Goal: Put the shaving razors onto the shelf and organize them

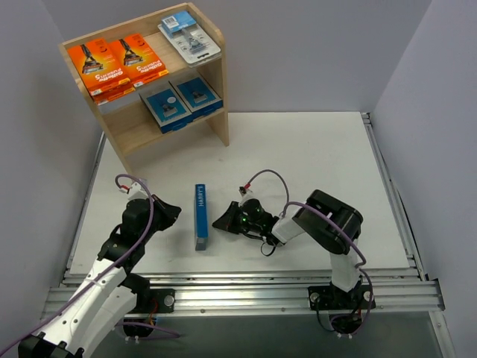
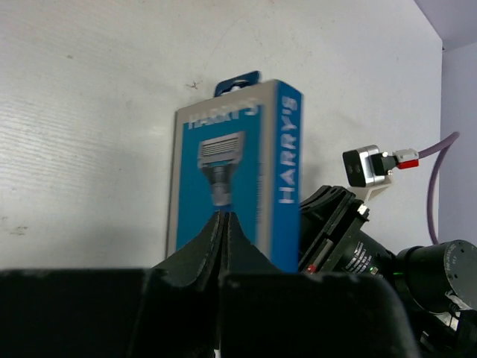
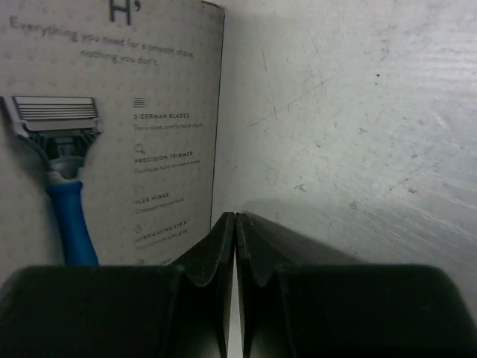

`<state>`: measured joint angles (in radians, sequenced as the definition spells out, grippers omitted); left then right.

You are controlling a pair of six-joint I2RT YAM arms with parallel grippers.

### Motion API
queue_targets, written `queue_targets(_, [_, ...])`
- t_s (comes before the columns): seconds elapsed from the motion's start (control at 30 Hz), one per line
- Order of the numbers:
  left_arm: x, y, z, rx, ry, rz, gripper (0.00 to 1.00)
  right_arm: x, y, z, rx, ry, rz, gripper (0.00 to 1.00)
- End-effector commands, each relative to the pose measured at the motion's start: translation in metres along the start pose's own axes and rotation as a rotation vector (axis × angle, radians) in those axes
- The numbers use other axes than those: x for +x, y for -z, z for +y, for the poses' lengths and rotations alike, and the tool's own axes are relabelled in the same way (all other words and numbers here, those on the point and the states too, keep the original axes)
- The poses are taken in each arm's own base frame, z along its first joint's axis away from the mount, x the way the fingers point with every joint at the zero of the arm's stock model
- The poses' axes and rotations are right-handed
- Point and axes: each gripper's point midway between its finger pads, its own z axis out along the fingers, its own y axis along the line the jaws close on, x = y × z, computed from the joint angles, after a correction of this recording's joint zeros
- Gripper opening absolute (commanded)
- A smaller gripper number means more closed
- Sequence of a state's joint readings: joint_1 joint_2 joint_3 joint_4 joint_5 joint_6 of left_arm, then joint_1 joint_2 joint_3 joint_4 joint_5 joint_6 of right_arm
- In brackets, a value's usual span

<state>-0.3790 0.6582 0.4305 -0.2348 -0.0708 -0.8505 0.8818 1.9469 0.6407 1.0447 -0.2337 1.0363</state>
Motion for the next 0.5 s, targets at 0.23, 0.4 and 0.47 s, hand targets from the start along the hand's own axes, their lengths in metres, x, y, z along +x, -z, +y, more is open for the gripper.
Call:
queue_targets(0.23, [-0.03, 0.022, -0.023, 0.034, -0.039, -0.073, 0.02, 0.095, 0.07, -0.16, 0.557, -0.009, 0.287, 0.05])
queue_targets(0.4, [-0.027, 0.025, -0.02, 0.03, -0.037, -0.063, 0.02, 0.092, 0.073, -0.156, 0.55, -0.012, 0.276, 0.09])
queue_targets(0.47, [-0.029, 0.027, -0.022, 0.034, -0.038, -0.064, 0.02, 0.09, 0.075, -0.153, 0.544, -0.007, 0.273, 0.12])
